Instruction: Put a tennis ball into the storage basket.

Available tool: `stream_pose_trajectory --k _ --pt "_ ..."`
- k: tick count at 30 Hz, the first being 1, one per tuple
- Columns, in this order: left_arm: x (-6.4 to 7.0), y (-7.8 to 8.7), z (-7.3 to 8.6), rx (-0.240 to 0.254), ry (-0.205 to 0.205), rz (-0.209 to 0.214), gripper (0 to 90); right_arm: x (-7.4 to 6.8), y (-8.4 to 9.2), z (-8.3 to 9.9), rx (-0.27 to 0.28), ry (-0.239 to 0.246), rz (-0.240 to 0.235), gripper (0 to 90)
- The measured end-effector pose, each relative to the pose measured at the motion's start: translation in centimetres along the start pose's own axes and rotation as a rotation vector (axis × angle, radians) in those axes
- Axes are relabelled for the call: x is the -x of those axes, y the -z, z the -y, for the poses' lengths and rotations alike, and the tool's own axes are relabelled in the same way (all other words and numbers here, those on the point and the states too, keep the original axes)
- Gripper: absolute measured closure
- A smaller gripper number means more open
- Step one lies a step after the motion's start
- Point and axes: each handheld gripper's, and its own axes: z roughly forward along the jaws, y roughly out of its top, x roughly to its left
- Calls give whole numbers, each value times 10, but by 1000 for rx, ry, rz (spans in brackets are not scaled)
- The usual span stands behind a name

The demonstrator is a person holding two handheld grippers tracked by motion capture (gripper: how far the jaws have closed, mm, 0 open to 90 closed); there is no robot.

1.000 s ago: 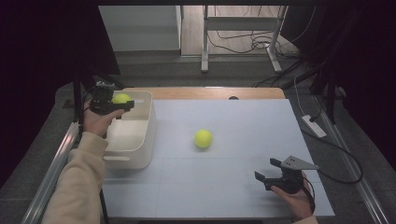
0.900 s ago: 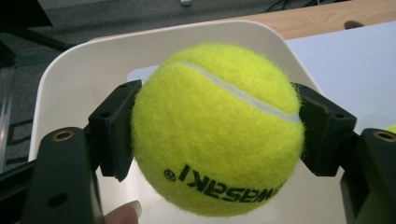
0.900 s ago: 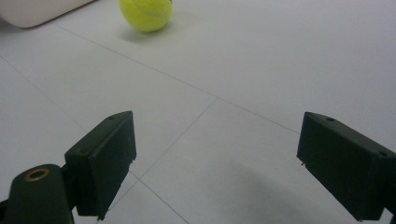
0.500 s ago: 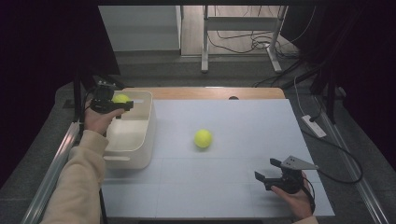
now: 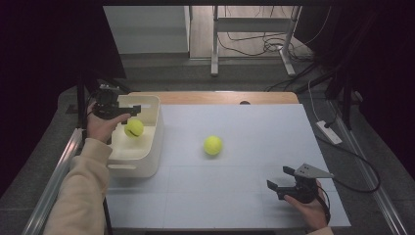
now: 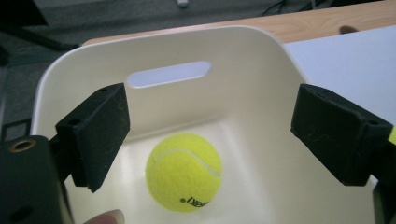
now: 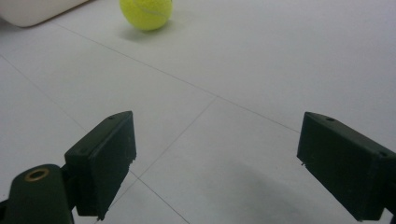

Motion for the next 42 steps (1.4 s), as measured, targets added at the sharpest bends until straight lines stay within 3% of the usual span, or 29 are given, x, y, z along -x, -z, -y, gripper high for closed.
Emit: stream_pose_trajectory --k 13,25,30,31,42 --pt "13 13 12 72 -31 142 115 2 -1 0 6 -12 -2 116" --pt "21 29 23 114 -31 203 114 3 -1 -2 14 -23 -6 117" --pt "28 35 26 134 -30 256 114 2 -3 -3 12 -15 -7 118" --pt "32 37 27 135 -39 283 112 2 -3 -3 12 -12 -7 118" --pt "55 42 32 147 -89 317 111 2 -4 -3 8 -5 -13 119"
